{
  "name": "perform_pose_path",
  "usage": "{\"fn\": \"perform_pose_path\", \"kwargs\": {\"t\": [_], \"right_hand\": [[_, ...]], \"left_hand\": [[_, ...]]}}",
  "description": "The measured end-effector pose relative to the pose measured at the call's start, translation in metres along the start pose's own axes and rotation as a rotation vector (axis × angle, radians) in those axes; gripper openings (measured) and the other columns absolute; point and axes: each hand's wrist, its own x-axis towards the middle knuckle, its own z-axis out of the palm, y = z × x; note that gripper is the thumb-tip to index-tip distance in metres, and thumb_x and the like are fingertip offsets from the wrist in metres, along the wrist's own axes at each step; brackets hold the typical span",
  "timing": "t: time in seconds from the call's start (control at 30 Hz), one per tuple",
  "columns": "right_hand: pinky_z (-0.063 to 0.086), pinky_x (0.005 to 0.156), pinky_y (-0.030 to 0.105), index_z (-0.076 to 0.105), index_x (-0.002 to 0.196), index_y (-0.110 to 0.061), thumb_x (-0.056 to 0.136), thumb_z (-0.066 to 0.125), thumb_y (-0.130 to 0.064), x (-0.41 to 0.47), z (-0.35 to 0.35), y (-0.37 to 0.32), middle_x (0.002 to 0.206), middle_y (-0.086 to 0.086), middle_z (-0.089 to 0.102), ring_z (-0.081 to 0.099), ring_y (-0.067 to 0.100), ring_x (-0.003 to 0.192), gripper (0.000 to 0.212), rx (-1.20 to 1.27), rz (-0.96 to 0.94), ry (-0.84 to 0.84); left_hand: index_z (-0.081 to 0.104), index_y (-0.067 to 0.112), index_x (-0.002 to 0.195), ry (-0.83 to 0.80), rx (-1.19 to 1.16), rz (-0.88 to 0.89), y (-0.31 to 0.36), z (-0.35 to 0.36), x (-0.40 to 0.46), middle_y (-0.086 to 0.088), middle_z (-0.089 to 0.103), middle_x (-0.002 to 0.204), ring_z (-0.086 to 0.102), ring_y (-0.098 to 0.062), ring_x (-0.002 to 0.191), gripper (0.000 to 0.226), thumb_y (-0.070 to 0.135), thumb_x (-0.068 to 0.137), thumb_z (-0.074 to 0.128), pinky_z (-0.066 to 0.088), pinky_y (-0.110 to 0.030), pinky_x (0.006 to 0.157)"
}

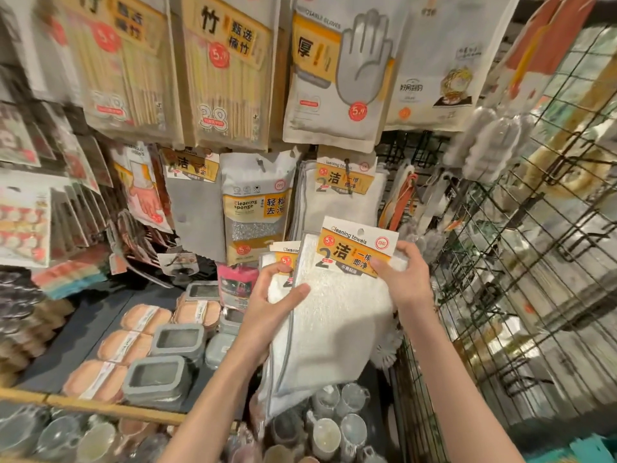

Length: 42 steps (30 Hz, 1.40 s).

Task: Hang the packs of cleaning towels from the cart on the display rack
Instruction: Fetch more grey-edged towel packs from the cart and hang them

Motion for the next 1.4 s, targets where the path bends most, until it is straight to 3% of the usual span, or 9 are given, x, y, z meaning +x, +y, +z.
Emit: {"fn": "perform_pose_path", "kwargs": {"t": [0.13, 0.23, 0.4, 0.57, 0.9, 1.07, 1.2, 1.3, 1.4], "right_hand": [[0.039, 0.064, -0.002, 0.053, 0.102, -0.018, 0.078, 0.070, -0.001, 0.021, 0.010, -0.004, 0.095, -0.021, 0.055, 0.053, -0.013, 0.085, 0.034, -0.082, -0.092, -0.032], [0.037, 0.066, -0.002, 0.048, 0.111, -0.020, 0.078, 0.071, -0.001, 0.034, 0.012, -0.009, 0.098, -0.019, 0.054, 0.050, -0.011, 0.091, 0.044, -0.154, -0.118, -0.105], [0.049, 0.082, 0.025, 0.043, 0.110, -0.038, 0.080, 0.067, 0.003, 0.047, 0.012, -0.016, 0.110, 0.000, 0.061, 0.057, 0.009, 0.106, 0.056, -0.111, -0.153, -0.175], [0.039, 0.074, -0.001, 0.050, 0.089, -0.046, 0.082, 0.063, 0.003, 0.060, 0.022, -0.032, 0.102, -0.037, 0.055, 0.047, -0.021, 0.100, 0.052, -0.100, -0.257, -0.179], [0.039, 0.065, -0.001, 0.050, 0.088, -0.037, 0.080, 0.063, 0.008, 0.084, 0.032, -0.033, 0.099, -0.024, 0.056, 0.048, -0.026, 0.091, 0.048, -0.083, -0.302, -0.072], [0.041, 0.066, 0.002, 0.053, 0.093, -0.024, 0.082, 0.060, 0.008, 0.093, 0.033, -0.032, 0.106, -0.010, 0.058, 0.052, -0.015, 0.091, 0.036, -0.093, -0.276, -0.022], [0.042, 0.085, 0.021, 0.057, 0.091, -0.021, 0.082, 0.058, 0.008, 0.104, 0.034, -0.027, 0.109, -0.005, 0.059, 0.053, 0.010, 0.104, 0.031, -0.161, -0.270, -0.026], [0.033, 0.082, 0.009, 0.062, 0.088, -0.024, 0.085, 0.057, 0.004, 0.111, 0.039, -0.023, 0.109, -0.002, 0.056, 0.050, 0.009, 0.104, 0.028, -0.250, -0.261, -0.035], [0.035, 0.088, 0.016, 0.066, 0.092, -0.020, 0.086, 0.057, 0.005, 0.118, 0.045, -0.020, 0.108, -0.003, 0.051, 0.050, 0.011, 0.107, 0.028, -0.254, -0.239, -0.044]], "left_hand": [[0.057, 0.042, 0.108, 0.029, -0.004, 0.008, 0.002, -0.002, 0.012, 0.043, 0.045, 0.111, 0.041, 0.014, 0.108, 0.036, 0.033, 0.079, 0.076, 0.032, -0.029, 0.089], [0.057, 0.044, 0.106, 0.066, 0.006, 0.009, 0.004, -0.004, 0.019, 0.041, 0.045, 0.114, 0.043, 0.000, 0.117, 0.036, 0.033, 0.078, 0.077, 0.033, -0.029, 0.089], [0.058, 0.047, 0.101, 0.077, 0.023, 0.035, 0.007, -0.008, 0.028, 0.041, 0.046, 0.116, 0.042, -0.005, 0.122, 0.034, 0.035, 0.076, 0.077, 0.032, -0.034, 0.095], [0.057, 0.047, 0.097, 0.097, 0.040, 0.037, 0.005, -0.011, 0.031, 0.035, 0.048, 0.120, 0.044, -0.008, 0.124, 0.031, 0.032, 0.079, 0.077, 0.034, -0.034, 0.095], [0.059, 0.043, 0.098, 0.117, 0.011, 0.066, 0.007, -0.013, 0.033, 0.029, 0.053, 0.123, 0.046, -0.008, 0.125, 0.032, 0.028, 0.078, 0.078, 0.034, -0.030, 0.094], [0.059, 0.046, 0.094, 0.136, 0.002, 0.061, 0.009, -0.012, 0.032, 0.025, 0.054, 0.125, 0.046, -0.011, 0.125, 0.032, 0.026, 0.077, 0.078, 0.034, -0.032, 0.094], [0.059, 0.044, 0.098, 0.141, 0.019, 0.054, 0.009, -0.013, 0.029, 0.017, 0.054, 0.129, 0.046, -0.015, 0.126, 0.033, 0.028, 0.077, 0.078, 0.035, -0.037, 0.097], [0.059, 0.045, 0.097, 0.134, 0.028, 0.049, 0.008, -0.012, 0.026, 0.014, 0.053, 0.133, 0.045, -0.018, 0.128, 0.033, 0.027, 0.077, 0.078, 0.036, -0.044, 0.106], [0.059, 0.045, 0.097, 0.135, 0.008, 0.038, 0.007, -0.012, 0.023, 0.012, 0.054, 0.133, 0.047, -0.021, 0.127, 0.034, 0.025, 0.077, 0.079, 0.037, -0.047, 0.107]]}}
